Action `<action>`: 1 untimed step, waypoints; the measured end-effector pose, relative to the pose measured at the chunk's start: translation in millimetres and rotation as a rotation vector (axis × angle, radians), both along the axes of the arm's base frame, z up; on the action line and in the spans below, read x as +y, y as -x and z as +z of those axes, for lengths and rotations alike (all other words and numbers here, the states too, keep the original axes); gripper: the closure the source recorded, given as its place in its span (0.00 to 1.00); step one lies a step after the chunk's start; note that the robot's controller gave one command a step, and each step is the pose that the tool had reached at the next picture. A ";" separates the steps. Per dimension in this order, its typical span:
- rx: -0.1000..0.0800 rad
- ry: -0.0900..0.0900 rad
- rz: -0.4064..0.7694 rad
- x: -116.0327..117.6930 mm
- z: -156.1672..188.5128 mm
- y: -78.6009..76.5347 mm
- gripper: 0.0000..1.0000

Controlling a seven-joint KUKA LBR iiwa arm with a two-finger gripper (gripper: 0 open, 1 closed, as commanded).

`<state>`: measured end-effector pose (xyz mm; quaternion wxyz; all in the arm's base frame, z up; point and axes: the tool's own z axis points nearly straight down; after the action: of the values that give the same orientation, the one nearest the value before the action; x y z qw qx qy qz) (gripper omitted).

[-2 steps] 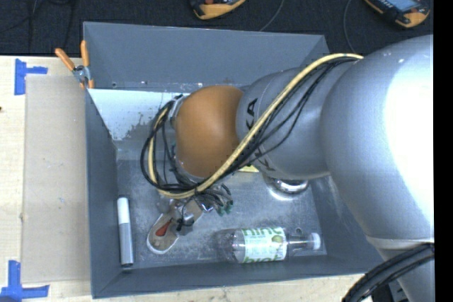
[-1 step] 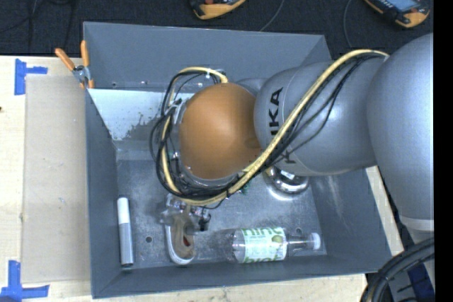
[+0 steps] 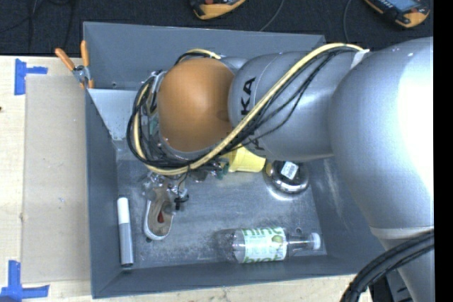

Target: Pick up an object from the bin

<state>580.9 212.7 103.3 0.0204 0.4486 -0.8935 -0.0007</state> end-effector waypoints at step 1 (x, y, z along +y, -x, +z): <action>-0.006 0.000 -0.057 -21.8 66.6 9.1 1.00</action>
Offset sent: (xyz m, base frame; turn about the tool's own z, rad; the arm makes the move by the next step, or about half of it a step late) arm -0.0103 -0.0217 0.0635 0.0558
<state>571.9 190.9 169.8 0.0177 0.4231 -0.9059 0.0000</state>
